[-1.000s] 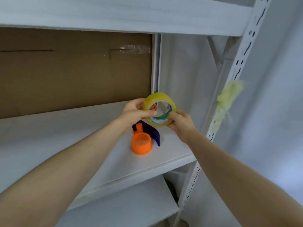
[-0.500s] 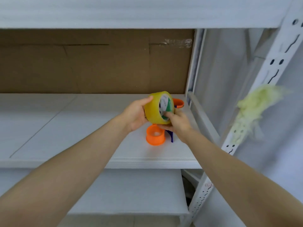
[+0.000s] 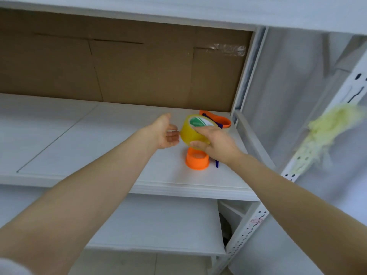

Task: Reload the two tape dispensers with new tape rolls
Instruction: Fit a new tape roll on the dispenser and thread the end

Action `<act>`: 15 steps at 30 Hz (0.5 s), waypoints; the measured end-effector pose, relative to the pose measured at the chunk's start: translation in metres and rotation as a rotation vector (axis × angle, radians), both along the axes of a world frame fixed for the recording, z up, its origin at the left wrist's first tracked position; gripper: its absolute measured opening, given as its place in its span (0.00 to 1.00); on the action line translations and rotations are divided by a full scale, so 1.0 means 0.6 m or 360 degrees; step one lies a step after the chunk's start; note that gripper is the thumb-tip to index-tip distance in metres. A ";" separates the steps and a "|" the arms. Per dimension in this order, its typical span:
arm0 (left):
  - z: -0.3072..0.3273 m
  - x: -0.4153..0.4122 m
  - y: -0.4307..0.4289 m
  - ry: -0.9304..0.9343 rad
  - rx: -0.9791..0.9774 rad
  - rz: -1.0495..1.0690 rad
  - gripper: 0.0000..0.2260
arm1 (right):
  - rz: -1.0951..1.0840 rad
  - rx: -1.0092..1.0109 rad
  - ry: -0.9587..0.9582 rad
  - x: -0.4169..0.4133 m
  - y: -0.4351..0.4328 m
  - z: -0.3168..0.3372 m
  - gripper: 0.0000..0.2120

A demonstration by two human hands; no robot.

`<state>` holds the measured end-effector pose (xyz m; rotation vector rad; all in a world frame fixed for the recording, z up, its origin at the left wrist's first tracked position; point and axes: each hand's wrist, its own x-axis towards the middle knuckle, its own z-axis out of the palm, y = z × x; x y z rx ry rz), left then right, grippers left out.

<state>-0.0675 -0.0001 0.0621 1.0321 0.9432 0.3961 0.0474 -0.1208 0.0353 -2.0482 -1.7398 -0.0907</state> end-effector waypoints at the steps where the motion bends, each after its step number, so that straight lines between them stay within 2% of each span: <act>1: -0.013 -0.001 0.006 0.0069 0.0036 0.0002 0.26 | -0.0084 -0.0074 -0.0010 -0.003 0.007 -0.002 0.24; 4: -0.048 -0.003 0.016 0.0144 0.0007 -0.0079 0.26 | -0.0211 -0.0243 -0.0212 -0.016 0.032 -0.019 0.23; 8: -0.082 0.004 0.013 0.0207 0.0003 -0.0185 0.24 | -0.0479 -0.0235 -0.0612 -0.030 0.078 -0.074 0.09; 11: -0.096 0.016 0.008 0.0211 0.0026 -0.0221 0.21 | -0.0670 -0.0158 -0.0616 -0.044 0.089 -0.102 0.03; 15: -0.111 0.032 0.008 0.0231 0.0065 -0.0233 0.19 | -0.0625 -0.0197 -0.0496 -0.040 0.079 -0.136 0.14</act>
